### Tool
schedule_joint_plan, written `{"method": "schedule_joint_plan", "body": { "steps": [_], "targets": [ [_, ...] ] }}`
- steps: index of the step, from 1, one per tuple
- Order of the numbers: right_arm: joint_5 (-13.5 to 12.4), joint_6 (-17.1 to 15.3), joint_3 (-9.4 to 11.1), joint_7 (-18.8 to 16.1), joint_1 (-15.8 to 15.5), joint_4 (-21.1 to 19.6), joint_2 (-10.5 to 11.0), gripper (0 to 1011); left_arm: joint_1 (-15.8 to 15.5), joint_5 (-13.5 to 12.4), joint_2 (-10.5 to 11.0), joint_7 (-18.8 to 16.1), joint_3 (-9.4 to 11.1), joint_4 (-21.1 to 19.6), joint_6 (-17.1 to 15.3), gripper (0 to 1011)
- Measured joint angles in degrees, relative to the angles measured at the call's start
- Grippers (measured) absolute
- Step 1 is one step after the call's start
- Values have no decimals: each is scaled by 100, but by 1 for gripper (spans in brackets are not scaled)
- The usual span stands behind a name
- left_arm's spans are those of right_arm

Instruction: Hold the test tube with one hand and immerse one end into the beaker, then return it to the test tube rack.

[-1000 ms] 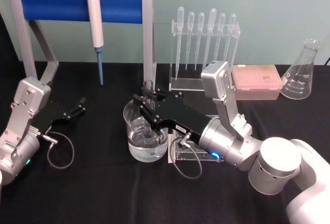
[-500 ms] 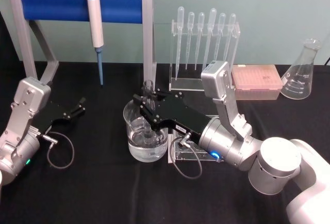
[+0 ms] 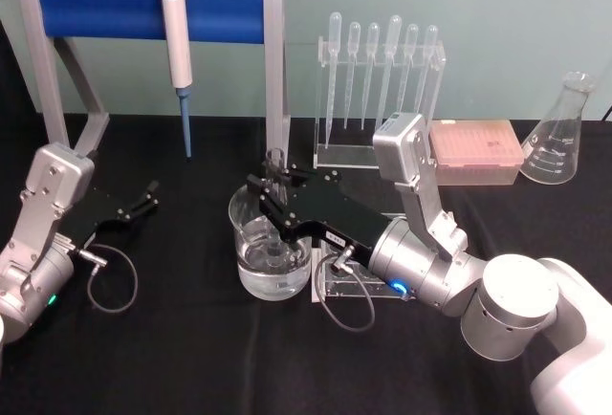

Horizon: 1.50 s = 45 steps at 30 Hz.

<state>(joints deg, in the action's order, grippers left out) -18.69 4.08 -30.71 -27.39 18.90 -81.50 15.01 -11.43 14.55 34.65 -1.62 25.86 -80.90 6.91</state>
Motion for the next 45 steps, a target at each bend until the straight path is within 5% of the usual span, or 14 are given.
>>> {"method": "schedule_joint_plan", "body": {
  "steps": [45],
  "targets": [
    [0,0,0,0,0,0,0,225,0,0,0,0,0,0,0,1000]
  ]
}}
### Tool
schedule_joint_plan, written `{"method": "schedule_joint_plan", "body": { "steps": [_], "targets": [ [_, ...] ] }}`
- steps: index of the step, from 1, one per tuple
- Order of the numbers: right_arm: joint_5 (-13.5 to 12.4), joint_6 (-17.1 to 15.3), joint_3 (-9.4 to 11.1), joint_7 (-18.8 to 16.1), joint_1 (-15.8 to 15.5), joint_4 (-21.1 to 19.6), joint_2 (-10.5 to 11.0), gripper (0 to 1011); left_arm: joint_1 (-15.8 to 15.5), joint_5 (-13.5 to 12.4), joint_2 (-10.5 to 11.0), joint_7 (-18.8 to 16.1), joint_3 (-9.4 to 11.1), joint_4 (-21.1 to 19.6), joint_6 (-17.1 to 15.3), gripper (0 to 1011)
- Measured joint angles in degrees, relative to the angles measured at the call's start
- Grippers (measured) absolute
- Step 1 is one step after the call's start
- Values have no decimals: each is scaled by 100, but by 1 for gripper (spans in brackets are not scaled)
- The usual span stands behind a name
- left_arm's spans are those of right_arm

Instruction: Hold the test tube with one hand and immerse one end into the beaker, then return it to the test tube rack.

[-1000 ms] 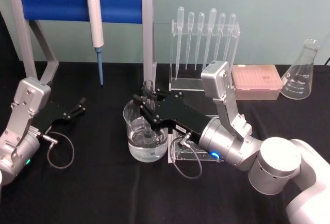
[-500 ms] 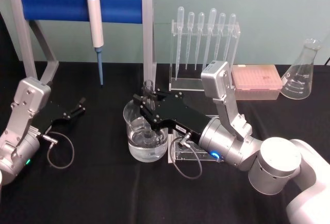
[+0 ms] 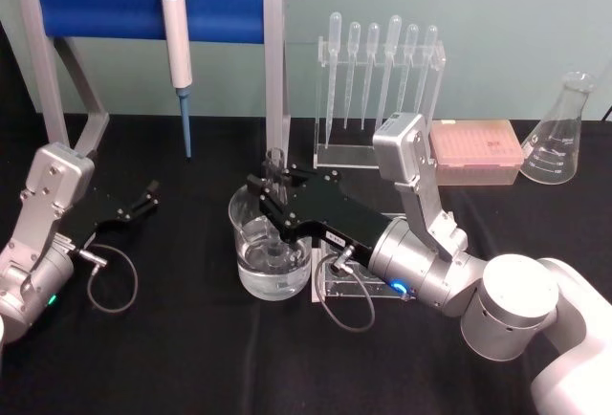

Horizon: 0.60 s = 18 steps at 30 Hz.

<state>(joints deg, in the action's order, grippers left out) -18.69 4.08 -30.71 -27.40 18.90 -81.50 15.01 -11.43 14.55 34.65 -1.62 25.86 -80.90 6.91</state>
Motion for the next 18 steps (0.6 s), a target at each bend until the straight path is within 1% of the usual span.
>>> {"method": "schedule_joint_plan", "body": {
  "steps": [18],
  "targets": [
    [0,0,0,0,0,0,0,225,0,0,0,0,0,0,0,1000]
  ]
}}
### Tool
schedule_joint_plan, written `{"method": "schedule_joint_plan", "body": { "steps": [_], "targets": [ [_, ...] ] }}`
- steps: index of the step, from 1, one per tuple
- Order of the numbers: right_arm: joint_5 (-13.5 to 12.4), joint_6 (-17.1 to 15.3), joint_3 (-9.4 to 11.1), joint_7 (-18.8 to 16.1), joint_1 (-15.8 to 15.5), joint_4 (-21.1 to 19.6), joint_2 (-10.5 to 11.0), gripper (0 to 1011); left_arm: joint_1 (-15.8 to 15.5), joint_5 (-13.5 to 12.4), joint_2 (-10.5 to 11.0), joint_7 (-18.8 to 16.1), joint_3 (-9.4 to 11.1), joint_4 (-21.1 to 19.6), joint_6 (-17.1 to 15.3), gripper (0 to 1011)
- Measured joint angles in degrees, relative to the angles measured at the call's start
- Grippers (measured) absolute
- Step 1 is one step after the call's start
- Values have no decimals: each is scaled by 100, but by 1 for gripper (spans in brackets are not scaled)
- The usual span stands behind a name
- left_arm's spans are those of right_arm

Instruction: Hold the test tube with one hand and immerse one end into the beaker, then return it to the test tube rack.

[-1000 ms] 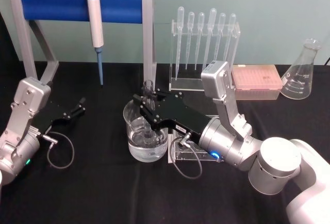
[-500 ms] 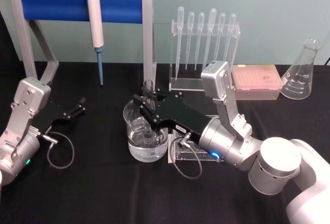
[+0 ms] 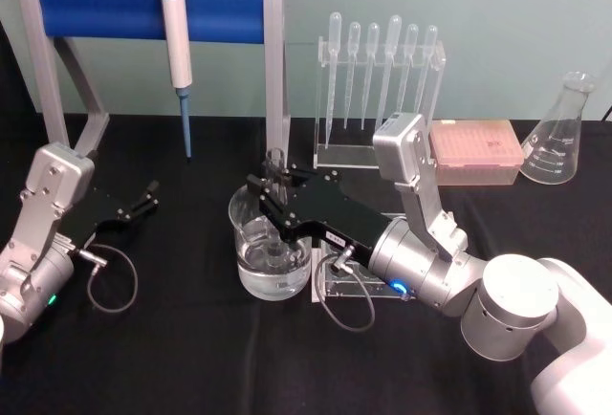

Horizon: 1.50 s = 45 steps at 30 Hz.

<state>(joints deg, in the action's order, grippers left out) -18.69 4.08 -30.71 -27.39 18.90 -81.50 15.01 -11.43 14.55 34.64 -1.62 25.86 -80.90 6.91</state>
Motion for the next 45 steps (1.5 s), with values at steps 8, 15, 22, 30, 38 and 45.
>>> {"method": "schedule_joint_plan", "body": {
  "steps": [8,15,22,30,38,45],
  "targets": [
    [0,0,0,0,0,0,0,225,0,0,1,0,0,0,0,1000],
    [0,0,0,0,0,0,0,225,0,0,0,0,0,0,0,1000],
    [0,0,0,0,0,0,0,225,0,0,0,0,0,0,0,1000],
    [0,0,0,0,0,0,0,225,0,0,0,0,0,0,0,1000],
    [0,0,0,0,0,0,0,225,0,0,0,0,0,0,0,1000],
    [0,0,0,0,0,0,0,225,0,0,0,0,0,0,0,1000]
  ]
}}
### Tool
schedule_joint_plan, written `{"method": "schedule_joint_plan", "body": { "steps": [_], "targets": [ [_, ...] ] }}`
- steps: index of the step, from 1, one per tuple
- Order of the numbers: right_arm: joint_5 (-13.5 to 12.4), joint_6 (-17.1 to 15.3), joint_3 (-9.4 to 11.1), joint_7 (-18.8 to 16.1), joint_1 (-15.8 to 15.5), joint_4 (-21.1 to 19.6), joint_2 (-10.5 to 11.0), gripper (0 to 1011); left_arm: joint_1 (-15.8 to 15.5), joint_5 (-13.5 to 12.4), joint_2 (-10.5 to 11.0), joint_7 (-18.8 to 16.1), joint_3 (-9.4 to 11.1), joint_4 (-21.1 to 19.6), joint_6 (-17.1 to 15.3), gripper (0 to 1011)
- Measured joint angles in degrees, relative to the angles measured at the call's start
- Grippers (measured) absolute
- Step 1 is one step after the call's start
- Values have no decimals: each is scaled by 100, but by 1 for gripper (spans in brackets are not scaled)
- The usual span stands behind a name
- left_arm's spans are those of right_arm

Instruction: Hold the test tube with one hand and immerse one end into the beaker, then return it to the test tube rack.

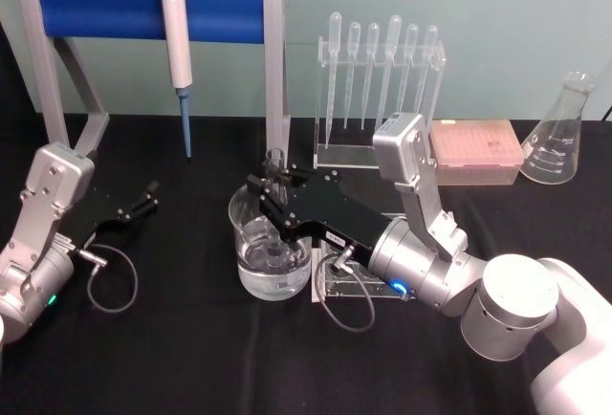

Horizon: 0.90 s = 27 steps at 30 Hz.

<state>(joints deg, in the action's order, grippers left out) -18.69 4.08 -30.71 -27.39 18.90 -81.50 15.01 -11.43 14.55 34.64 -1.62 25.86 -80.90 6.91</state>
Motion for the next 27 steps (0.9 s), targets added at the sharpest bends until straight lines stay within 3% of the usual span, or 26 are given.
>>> {"method": "schedule_joint_plan", "body": {
  "steps": [27],
  "targets": [
    [0,0,0,0,0,0,0,225,0,0,0,0,0,0,0,1000]
  ]
}}
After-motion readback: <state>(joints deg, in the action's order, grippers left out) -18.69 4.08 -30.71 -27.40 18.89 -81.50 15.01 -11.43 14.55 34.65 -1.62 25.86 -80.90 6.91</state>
